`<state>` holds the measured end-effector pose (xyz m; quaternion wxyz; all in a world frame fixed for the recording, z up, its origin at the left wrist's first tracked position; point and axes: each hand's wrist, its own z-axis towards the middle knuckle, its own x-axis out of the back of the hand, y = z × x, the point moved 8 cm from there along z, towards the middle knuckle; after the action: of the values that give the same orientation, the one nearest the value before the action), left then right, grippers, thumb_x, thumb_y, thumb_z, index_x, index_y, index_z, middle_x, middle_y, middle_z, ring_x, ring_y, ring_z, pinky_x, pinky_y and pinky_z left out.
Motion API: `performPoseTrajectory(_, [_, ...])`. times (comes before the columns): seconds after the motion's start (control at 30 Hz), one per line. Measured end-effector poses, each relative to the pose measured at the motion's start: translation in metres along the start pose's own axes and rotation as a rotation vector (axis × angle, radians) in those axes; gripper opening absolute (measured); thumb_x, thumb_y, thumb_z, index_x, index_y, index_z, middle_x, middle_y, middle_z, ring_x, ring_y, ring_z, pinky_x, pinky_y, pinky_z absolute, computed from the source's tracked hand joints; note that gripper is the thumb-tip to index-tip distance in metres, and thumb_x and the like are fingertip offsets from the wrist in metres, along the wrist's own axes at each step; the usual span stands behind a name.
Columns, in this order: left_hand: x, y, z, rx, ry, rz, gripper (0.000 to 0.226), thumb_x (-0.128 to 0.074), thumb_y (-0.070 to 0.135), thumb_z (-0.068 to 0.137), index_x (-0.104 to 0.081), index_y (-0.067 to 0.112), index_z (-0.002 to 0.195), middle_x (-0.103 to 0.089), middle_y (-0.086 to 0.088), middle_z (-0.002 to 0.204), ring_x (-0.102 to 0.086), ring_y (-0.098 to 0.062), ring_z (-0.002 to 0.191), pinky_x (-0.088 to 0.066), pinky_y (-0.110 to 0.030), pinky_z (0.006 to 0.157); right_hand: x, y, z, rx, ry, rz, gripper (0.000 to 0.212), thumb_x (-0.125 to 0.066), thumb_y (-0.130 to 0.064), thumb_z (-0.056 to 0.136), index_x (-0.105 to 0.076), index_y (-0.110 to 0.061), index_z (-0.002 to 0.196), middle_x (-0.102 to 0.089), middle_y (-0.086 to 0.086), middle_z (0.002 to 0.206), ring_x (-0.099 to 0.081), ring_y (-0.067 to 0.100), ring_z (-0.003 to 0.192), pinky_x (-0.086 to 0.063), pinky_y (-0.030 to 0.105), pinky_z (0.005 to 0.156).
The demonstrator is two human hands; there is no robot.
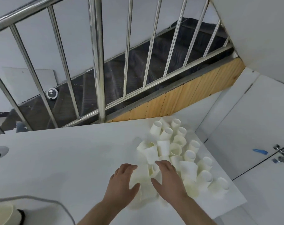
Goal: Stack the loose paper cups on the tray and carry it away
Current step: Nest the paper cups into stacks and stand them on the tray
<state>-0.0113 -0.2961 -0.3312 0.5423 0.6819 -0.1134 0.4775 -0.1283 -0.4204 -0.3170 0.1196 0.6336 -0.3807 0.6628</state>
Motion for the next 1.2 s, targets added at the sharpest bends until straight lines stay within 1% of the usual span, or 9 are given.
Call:
performPoseTrajectory(0.23, [-0.004,-0.013,0.049,0.018,-0.013,0.024,0.055,-0.055,0.041,0.086,-0.037,0.033,0.138,-0.036,0.018,0.132,-0.043,-0.002,0.117,-0.034,-0.018,0.097,-0.008,0.015,0.076,-0.101,-0.035,-0.06,0.071,-0.056,-0.045,0.092,-0.021,-0.026,0.15,-0.023,-0.002,0.15,-0.032,0.019,0.136,-0.046,0.03,0.098])
performPoseTrajectory(0.33, [-0.008,-0.015,0.061,0.03,-0.017,0.03,0.056,-0.053,0.042,0.086,-0.035,0.035,0.139,-0.034,0.019,0.134,-0.041,-0.002,0.121,-0.033,-0.019,0.099,-0.015,0.019,0.098,-0.111,-0.069,-0.097,0.07,-0.056,-0.044,0.092,-0.021,-0.027,0.15,-0.02,0.0,0.15,-0.033,0.02,0.136,-0.048,0.03,0.097])
performPoseTrajectory(0.47, [-0.015,-0.019,0.072,0.053,-0.028,0.025,0.056,-0.052,0.044,0.087,-0.033,0.036,0.139,-0.032,0.019,0.135,-0.039,-0.002,0.123,-0.032,-0.019,0.102,-0.022,0.022,0.122,-0.102,-0.099,-0.159,0.057,-0.054,-0.043,0.094,-0.033,-0.028,0.144,-0.016,0.002,0.152,-0.033,0.021,0.135,-0.047,0.031,0.096])
performPoseTrajectory(0.57, [-0.018,-0.026,0.078,0.074,-0.031,0.023,0.056,-0.053,0.043,0.087,-0.034,0.036,0.139,-0.033,0.019,0.135,-0.04,-0.002,0.123,-0.033,-0.02,0.102,-0.024,0.024,0.132,-0.083,-0.099,-0.162,0.046,-0.053,-0.042,0.095,-0.043,-0.026,0.136,-0.019,0.001,0.15,-0.038,0.019,0.131,-0.048,0.03,0.094])
performPoseTrajectory(0.7, [-0.017,-0.027,0.088,0.08,-0.012,0.018,0.055,-0.054,0.042,0.087,-0.036,0.034,0.138,-0.036,0.017,0.134,-0.042,-0.004,0.121,-0.034,-0.02,0.1,-0.023,0.024,0.137,-0.046,-0.075,-0.136,0.04,-0.052,-0.042,0.096,-0.049,-0.022,0.131,-0.024,-0.001,0.148,-0.04,0.016,0.128,-0.047,0.027,0.095])
performPoseTrajectory(0.87, [-0.019,-0.026,0.098,0.093,-0.025,0.024,0.058,-0.056,0.041,0.087,-0.033,0.033,0.14,-0.035,0.017,0.135,-0.042,-0.004,0.121,-0.035,-0.019,0.098,-0.015,0.021,0.136,0.033,-0.033,-0.089,0.034,-0.051,-0.042,0.096,-0.057,-0.017,0.118,-0.026,-0.003,0.15,-0.037,0.014,0.132,-0.042,0.021,0.094])
performPoseTrajectory(1.0, [-0.021,-0.02,0.109,0.086,-0.035,-0.013,0.072,-0.065,0.043,0.081,-0.029,0.031,0.142,-0.034,0.015,0.137,-0.044,-0.006,0.121,-0.041,-0.022,0.097,-0.004,0.011,0.126,0.154,-0.023,0.014,0.027,-0.056,-0.043,0.092,-0.059,-0.017,0.1,-0.025,-0.007,0.153,-0.032,0.011,0.137,-0.041,0.02,0.095])
performPoseTrajectory(1.1, [-0.021,-0.012,0.115,0.058,-0.02,-0.06,0.086,-0.072,0.046,0.074,-0.024,0.031,0.144,-0.031,0.015,0.138,-0.045,-0.007,0.121,-0.046,-0.022,0.092,-0.002,0.003,0.117,0.238,-0.05,0.139,0.024,-0.06,-0.039,0.091,-0.062,-0.016,0.098,-0.025,-0.011,0.154,-0.028,0.007,0.14,-0.031,0.016,0.103])
performPoseTrajectory(1.2, [-0.02,-0.007,0.12,0.035,0.012,-0.102,0.091,-0.074,0.047,0.072,-0.025,0.026,0.145,-0.033,0.013,0.139,-0.045,-0.007,0.121,-0.048,-0.023,0.091,-0.001,0.003,0.111,0.274,-0.07,0.212,0.02,-0.062,-0.036,0.09,-0.064,-0.019,0.099,-0.026,-0.017,0.154,-0.026,0.0,0.14,-0.02,0.006,0.102])
